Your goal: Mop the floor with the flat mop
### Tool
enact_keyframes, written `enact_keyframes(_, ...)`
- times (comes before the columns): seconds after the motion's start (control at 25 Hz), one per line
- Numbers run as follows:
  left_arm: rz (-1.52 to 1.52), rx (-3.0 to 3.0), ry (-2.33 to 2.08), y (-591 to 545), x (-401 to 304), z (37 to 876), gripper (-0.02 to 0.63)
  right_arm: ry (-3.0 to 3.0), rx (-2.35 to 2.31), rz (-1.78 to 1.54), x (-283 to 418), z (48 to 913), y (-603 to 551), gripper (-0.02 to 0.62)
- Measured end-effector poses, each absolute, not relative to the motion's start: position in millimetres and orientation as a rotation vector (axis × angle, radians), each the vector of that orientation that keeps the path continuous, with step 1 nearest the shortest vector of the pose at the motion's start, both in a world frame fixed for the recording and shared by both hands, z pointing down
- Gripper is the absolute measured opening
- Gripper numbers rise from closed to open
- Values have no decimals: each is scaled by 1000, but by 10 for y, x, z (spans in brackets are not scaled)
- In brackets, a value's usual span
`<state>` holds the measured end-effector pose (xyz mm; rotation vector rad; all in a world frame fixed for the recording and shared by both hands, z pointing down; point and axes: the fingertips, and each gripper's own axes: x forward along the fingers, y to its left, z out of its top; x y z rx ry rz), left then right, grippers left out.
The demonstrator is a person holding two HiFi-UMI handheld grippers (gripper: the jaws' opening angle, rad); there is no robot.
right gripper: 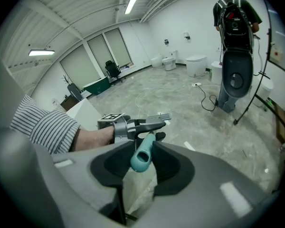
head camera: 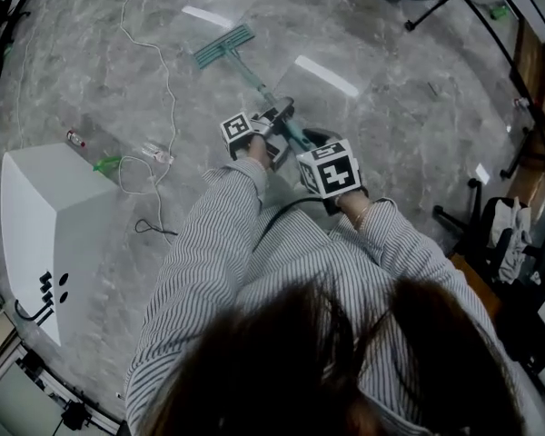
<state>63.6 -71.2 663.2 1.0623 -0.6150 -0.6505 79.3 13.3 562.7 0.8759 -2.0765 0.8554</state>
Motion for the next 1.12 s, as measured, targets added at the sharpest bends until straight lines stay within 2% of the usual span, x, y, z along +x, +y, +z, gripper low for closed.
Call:
enact_keyframes(0.68, -506, 995, -385, 931, 2000, 6160, 146, -2044, 877, 964, 2049, 5121, 1621, 124)
enact_keyframes(1.12, -449, 1003, -331, 1239, 1829, 6150, 146, -2026, 853, 954, 1812, 5151, 1936, 127)
